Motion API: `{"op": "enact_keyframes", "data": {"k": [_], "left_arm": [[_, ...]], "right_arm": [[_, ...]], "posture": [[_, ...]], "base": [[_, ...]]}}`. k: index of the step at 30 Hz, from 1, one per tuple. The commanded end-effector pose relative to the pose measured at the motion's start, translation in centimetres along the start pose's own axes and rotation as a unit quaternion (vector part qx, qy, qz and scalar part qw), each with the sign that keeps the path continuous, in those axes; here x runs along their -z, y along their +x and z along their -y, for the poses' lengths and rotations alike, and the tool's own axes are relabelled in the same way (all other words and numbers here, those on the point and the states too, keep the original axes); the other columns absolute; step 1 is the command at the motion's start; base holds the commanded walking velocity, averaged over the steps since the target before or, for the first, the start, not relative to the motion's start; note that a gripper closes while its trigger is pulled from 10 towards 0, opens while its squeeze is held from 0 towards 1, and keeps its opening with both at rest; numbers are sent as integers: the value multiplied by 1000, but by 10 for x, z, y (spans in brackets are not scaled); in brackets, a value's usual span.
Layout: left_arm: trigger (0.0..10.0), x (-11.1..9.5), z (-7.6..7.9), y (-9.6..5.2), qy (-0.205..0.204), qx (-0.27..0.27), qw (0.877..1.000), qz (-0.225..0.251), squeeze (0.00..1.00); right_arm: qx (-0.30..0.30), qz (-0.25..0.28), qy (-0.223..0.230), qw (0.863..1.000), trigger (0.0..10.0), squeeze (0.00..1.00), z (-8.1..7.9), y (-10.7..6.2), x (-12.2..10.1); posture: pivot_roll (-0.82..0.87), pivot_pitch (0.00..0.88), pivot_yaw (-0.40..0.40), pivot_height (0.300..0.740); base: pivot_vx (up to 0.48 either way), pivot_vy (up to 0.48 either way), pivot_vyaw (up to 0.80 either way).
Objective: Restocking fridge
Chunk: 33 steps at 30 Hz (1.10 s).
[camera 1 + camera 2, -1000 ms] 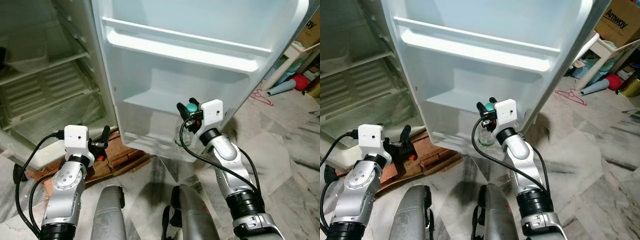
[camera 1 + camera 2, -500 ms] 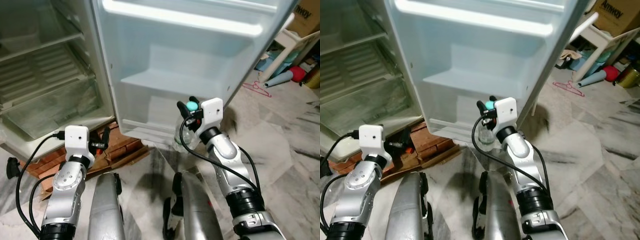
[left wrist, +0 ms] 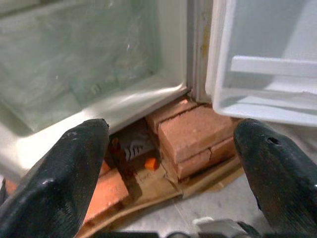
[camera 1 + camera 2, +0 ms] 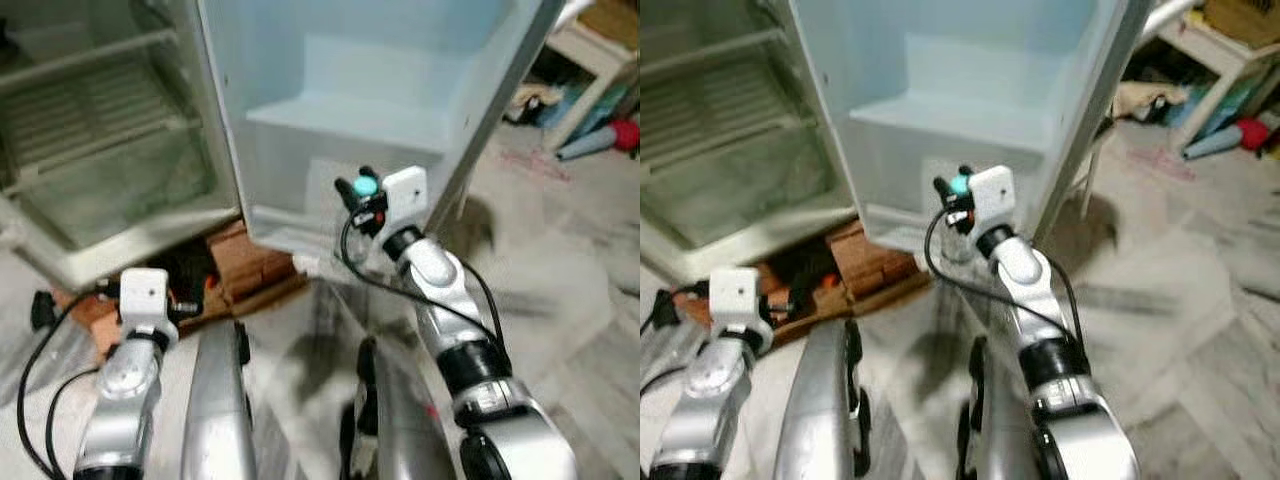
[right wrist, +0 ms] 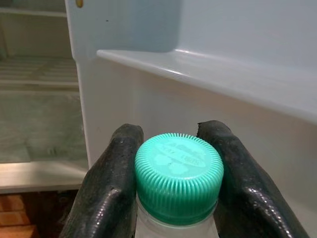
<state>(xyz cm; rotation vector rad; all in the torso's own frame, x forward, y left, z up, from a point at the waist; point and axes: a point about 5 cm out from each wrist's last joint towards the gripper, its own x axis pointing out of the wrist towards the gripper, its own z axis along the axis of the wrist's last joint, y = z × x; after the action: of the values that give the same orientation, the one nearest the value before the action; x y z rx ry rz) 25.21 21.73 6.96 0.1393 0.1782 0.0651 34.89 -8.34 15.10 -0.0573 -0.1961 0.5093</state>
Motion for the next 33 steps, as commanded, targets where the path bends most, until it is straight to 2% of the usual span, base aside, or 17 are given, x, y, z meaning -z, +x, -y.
{"op": "enact_keyframes", "data": {"k": [1, 7, 13, 16, 18, 19, 22, 24, 28, 30, 33], "left_arm": [[10000, -1, 0, -4, 5, -5, 1000, 0, 0], [10000, 1, 1, -12, 7, -10, 1000, -7, 0], [10000, 1, -2, -24, 11, -16, 1000, -12, 0], [10000, 1, -5, -30, 12, -21, 1000, -13, 0], [10000, -1, -5, -31, 13, -23, 1000, -11, 0], [10000, -3, -7, -33, 14, -28, 999, -8, 0], [10000, -5, -9, -37, 13, -32, 999, -7, 0], [10000, -3, -12, -43, 15, -39, 999, -10, 0], [10000, -3, -14, -51, 17, -43, 999, -12, 0], [10000, -3, -16, -57, 19, -47, 999, -15, 0], [10000, -5, -16, -59, 21, -47, 999, -15, 0]], "right_arm": [[-8, 21, -23, 999, 10000, 0, 6, 7, -11], [-11, 45, -48, 998, 10000, 0, 12, 24, -28], [21, 87, -68, 994, 10000, 0, 24, 39, -55], [30, 90, -105, 990, 10000, 0, 29, 39, -56], [29, 86, -112, 990, 10000, 0, 30, 38, -54], [24, 79, -144, 986, 10000, 0, 32, 37, -51], [16, 78, -176, 981, 10000, 0, 31, 35, -49], [4, 83, -219, 972, 10000, 0, 29, 35, -49], [-1, 100, -254, 962, 10000, 0, 26, 36, -53], [3, 120, -278, 953, 10000, 0, 25, 39, -61], [7, 118, -283, 952, 10000, 0, 24, 41, -62]], "posture": [[116, 233, -80, 551], [128, 268, -83, 551], [147, 309, -89, 551], [158, 331, -93, 551], [161, 337, -95, 551], [164, 354, -97, 551], [165, 369, -101, 551], [166, 392, -104, 551], [174, 415, -105, 551], [182, 432, -103, 551], [191, 445, -104, 551]], "base": [[0, 0, 0], [0, 0, 0], [0, 0, 0], [0, 0, 0], [0, 0, 0], [0, 0, 0], [0, 0, 0], [0, 0, 0], [0, 0, 0], [0, 0, 0], [0, 0, 0]]}}
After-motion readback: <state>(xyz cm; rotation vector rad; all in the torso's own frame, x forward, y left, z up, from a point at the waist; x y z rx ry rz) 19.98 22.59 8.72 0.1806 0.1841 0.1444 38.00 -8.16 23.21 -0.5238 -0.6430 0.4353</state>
